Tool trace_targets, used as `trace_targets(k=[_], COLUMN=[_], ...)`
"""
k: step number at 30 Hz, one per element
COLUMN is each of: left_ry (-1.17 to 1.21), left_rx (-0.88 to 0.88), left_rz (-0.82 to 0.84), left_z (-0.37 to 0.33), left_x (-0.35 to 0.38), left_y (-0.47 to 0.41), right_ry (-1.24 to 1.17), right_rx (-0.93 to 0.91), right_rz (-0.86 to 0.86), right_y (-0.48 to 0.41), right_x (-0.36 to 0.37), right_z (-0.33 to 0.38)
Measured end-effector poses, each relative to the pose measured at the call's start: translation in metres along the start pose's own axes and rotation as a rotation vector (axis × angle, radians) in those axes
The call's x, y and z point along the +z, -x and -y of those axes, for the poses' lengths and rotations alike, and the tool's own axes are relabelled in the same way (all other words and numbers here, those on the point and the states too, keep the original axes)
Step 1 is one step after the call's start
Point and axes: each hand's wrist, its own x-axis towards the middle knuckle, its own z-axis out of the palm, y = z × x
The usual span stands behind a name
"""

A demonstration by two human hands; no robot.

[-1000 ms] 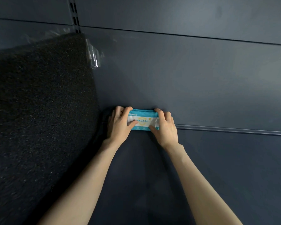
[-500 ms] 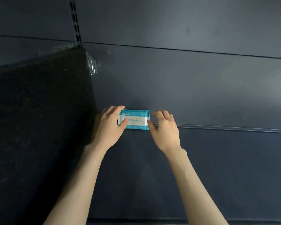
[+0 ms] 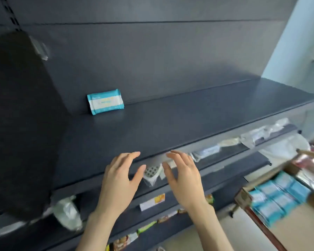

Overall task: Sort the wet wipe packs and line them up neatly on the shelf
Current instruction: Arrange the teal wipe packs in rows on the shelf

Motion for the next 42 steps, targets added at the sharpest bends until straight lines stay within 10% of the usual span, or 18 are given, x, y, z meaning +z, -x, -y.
trace_targets(k=[9, 23, 42], left_ry=[0.137, 0.237, 0.127], left_rx=[0.060, 0.307, 0.242], left_rz=[0.548, 0.972, 1.059], left_z=[-0.064, -0.278, -0.339], left_x=[0.085, 0.235, 0.450], left_y=[0.143, 0.258, 0.092], right_ry=[0.232, 0.340, 0.222], right_rx=[0.378, 0.940, 1.038], right_rz=[0.108, -0.099, -0.057], right_y=[0.215, 0.401, 0.267], right_x=[-0.088, -0.278, -0.300], right_z=[-0.051, -0.160, -0.387])
